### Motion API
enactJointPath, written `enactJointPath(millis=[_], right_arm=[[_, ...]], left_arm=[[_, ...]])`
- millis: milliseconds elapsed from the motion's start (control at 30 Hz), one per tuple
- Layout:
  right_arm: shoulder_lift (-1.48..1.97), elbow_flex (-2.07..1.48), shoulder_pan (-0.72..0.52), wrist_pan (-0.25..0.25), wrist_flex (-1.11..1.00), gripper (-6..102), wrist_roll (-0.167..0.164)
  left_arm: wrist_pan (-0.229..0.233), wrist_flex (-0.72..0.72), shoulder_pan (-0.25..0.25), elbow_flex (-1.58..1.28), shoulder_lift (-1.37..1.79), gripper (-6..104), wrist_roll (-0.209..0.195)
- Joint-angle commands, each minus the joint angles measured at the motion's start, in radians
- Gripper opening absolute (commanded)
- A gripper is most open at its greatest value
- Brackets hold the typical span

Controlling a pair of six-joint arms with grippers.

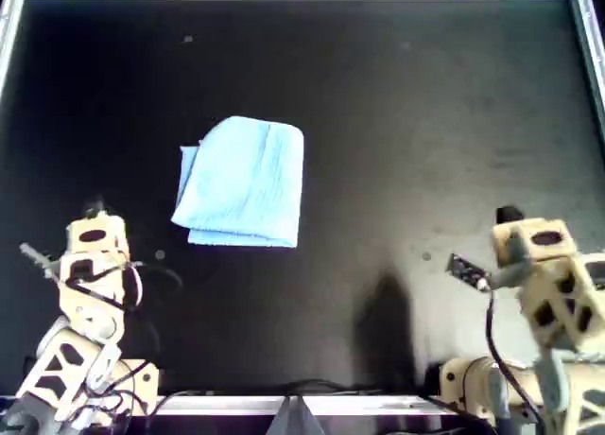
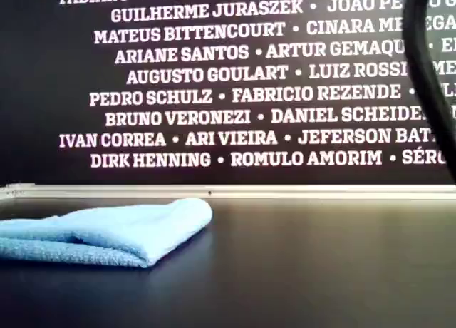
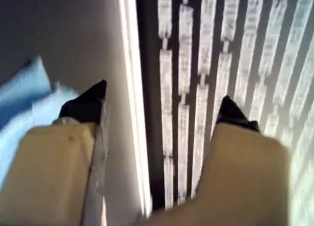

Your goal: Fold a cloth

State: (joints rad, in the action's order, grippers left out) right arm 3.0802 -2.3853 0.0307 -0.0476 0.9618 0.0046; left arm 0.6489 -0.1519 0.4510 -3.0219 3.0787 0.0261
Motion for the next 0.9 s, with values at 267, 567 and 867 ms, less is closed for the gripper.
enactJointPath(millis=[267, 567, 867], right_arm=[[0.023, -0.201, -0.011, 0.005, -0.146, 1, -0.009], [0.025, -0.46, -0.011, 0.003, -0.377, 1, 0.008], [0.025, -0.615, -0.012, 0.005, -0.383, 1, 0.009]], left_arm=[[0.072, 0.005, 0.018, 0.012, 0.012, 78, -0.009], [0.071, 0.005, 0.018, 0.012, 0.012, 78, 0.002], [0.087, 0.005, 0.018, 0.014, 0.009, 77, -0.011]])
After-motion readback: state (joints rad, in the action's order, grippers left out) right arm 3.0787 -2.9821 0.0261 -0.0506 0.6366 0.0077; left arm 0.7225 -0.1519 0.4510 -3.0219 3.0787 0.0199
